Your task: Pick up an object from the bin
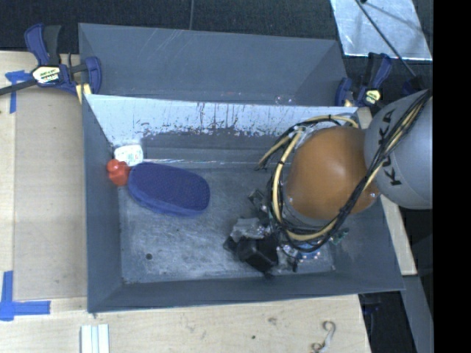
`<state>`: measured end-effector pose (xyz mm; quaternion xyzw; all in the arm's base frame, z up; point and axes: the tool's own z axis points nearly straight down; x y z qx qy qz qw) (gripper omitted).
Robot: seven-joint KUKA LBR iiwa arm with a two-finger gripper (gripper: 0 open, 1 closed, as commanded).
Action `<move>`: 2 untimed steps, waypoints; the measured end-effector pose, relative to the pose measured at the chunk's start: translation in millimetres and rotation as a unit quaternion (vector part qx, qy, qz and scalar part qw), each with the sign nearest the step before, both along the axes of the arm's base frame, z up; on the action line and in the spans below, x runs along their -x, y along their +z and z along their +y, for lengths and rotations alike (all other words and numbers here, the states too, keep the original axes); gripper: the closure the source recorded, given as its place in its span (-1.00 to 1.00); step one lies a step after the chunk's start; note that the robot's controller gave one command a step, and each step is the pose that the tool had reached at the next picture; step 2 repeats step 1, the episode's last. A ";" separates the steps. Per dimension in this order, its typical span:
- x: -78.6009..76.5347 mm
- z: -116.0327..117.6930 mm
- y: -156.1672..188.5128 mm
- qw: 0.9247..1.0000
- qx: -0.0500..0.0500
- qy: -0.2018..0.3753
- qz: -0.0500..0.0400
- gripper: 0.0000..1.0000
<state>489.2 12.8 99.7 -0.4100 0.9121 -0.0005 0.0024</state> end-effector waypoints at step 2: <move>-1.0 -0.9 53.9 1.000 0.001 -0.002 0.000 1.00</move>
Offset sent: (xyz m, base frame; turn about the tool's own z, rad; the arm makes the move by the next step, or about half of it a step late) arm -0.0002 -0.0001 0.0521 0.0000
